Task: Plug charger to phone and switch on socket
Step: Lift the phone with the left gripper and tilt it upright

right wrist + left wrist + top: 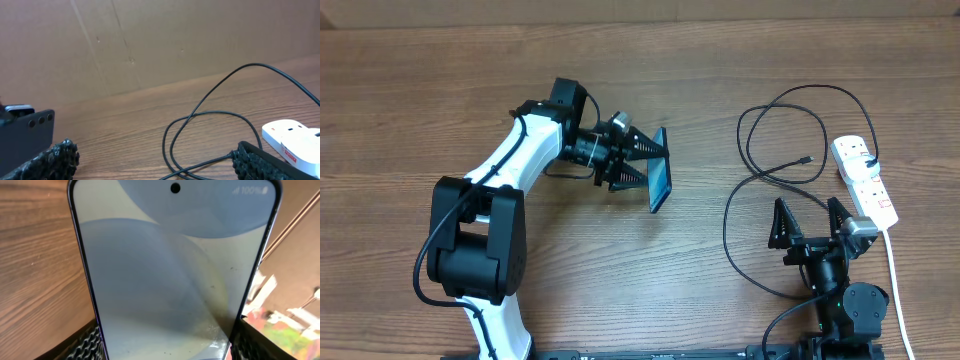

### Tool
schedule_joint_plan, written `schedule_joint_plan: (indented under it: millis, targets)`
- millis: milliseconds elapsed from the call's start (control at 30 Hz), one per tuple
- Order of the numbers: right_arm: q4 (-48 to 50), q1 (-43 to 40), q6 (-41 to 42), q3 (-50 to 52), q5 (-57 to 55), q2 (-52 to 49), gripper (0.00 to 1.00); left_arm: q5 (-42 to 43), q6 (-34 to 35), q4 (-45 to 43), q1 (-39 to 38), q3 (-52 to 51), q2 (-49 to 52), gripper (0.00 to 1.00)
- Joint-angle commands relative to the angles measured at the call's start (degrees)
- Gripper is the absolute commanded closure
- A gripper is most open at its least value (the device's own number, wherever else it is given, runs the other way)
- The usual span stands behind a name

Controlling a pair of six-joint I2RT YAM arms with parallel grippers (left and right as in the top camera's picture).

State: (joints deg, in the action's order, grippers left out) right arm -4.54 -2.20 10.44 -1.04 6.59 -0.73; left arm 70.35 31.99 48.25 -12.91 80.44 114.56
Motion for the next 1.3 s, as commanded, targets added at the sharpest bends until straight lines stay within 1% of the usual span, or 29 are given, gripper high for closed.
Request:
schedule_joint_plan:
  millis: [0, 267, 500, 1267]
  targets:
    - [0.22, 0.26, -0.26, 0.59, -0.55, 0.57, 0.00, 3.21, 8.90, -2.97, 0.15, 1.62, 0.50, 0.38]
    - [0.22, 0.26, -0.26, 0.59, -0.55, 0.57, 0.00, 3.67, 12.81, -4.17, 0.15, 1.62, 0.50, 0.38]
    - [0.22, 0.26, -0.24, 0.59, -0.55, 0.57, 0.00, 3.61, 14.56, -4.85, 0.15, 1.62, 0.50, 0.39]
    - [0.24, 0.26, -0.26, 0.59, -0.55, 0.55, 0.00, 2.97, 13.75, -5.25, 0.15, 1.62, 0.50, 0.40]
